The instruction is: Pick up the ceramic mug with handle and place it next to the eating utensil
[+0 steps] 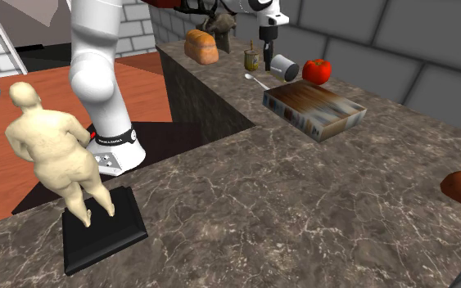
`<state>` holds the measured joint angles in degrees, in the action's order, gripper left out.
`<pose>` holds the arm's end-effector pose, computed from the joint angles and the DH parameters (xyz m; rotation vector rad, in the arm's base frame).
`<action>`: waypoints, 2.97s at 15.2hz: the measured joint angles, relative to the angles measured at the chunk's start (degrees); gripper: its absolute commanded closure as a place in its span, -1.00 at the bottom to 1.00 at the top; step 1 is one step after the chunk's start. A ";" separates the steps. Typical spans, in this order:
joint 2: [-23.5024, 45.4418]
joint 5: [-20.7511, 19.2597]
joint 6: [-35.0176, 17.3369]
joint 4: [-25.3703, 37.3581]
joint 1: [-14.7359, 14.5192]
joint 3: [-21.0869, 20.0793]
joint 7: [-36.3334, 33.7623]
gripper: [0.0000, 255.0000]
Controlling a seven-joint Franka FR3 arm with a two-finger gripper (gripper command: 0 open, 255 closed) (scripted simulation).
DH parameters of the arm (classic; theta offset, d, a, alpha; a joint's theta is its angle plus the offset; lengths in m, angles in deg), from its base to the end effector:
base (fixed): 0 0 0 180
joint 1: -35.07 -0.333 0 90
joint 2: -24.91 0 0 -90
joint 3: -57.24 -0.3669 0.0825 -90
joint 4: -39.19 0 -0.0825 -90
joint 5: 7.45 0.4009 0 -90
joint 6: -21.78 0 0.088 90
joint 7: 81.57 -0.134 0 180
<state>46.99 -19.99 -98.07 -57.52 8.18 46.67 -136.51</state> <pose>0.5703 0.4002 0.3933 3.0548 -0.3259 0.1647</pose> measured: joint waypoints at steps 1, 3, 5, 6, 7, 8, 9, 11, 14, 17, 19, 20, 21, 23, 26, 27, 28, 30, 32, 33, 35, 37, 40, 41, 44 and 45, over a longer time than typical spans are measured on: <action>-0.22 0.10 0.60 0.37 -0.02 -0.05 0.08 1.00; -0.62 0.31 2.02 1.44 -0.01 -0.12 0.36 1.00; -1.12 0.49 3.24 2.14 -0.08 -0.23 0.46 1.00; -1.27 0.57 3.88 2.65 -0.11 -0.27 0.54 1.00; -1.56 0.69 4.62 3.12 -0.07 -0.30 0.74 1.00; -1.89 0.81 5.19 3.39 0.01 -0.31 0.96 1.00; -2.06 0.90 5.86 3.90 0.03 -0.33 1.09 1.00; -2.28 1.04 7.30 5.14 -0.01 -0.38 1.31 1.00; -2.68 1.24 9.40 6.85 -0.11 -0.48 1.55 1.00; -3.06 1.44 11.55 8.67 -0.09 -0.52 1.99 1.00; -3.25 1.54 12.61 9.55 -0.11 -0.55 2.15 1.00; -4.62 1.78 12.21 7.82 0.12 -0.59 2.25 1.00; -6.31 2.12 11.73 5.71 0.53 -0.56 2.63 1.00; -10.98 2.95 9.89 -0.60 1.30 -0.54 3.17 1.00; -18.28 4.36 7.76 -9.73 2.24 -0.33 4.32 1.00; -20.24 4.74 7.21 -12.15 2.47 -0.19 4.76 1.00; -22.90 5.27 6.78 -15.17 2.74 0.02 5.34 1.00; -27.76 6.15 5.54 -21.02 3.12 0.53 6.47 1.00; -32.39 6.92 4.77 -26.29 3.35 1.12 7.56 1.00; -33.74 7.11 4.26 -28.07 3.40 1.31 7.86 1.00; -34.65 7.19 2.88 -30.33 3.41 1.42 7.96 1.00; -34.59 7.11 1.45 -31.72 3.43 1.44 7.84 1.00; -33.79 6.86 -0.79 -33.19 3.49 1.40 7.52 1.00; -33.59 6.79 -1.52 -33.74 3.45 1.32 7.30 1.00; -32.73 6.48 -3.90 -35.29 3.51 1.25 6.90 1.00; -32.46 6.37 -4.88 -36.02 3.52 1.22 6.72 1.00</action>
<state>14.53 -13.62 -102.94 -93.54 11.70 47.89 -129.79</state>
